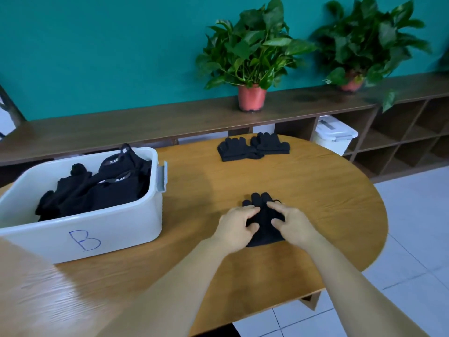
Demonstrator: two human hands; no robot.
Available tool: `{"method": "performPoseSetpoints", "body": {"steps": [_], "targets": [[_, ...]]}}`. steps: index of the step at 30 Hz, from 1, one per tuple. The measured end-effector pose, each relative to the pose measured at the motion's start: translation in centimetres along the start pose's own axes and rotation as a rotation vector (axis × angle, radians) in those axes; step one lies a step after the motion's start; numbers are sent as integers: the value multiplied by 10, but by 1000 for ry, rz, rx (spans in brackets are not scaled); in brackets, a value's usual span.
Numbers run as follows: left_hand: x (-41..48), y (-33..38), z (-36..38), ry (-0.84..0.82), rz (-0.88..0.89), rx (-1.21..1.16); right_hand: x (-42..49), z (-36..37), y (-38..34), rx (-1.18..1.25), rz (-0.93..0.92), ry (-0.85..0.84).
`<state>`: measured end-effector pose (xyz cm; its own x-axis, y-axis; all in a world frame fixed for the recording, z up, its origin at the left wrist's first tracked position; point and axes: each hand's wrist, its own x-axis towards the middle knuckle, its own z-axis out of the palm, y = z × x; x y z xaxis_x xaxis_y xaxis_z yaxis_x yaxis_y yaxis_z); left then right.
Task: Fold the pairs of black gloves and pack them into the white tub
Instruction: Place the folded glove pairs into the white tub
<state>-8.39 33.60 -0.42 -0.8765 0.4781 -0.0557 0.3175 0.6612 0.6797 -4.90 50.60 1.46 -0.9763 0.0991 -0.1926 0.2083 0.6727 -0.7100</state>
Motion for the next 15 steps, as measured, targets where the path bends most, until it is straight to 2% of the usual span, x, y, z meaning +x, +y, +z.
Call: {"method": "performPoseSetpoints", "body": {"steps": [10, 15], "targets": [[-67, -39, -28, 19, -37, 140, -31, 67, -34, -53, -90, 52], [-116, -70, -47, 71, -41, 97, -60, 107, -64, -93, -118, 40]]}}
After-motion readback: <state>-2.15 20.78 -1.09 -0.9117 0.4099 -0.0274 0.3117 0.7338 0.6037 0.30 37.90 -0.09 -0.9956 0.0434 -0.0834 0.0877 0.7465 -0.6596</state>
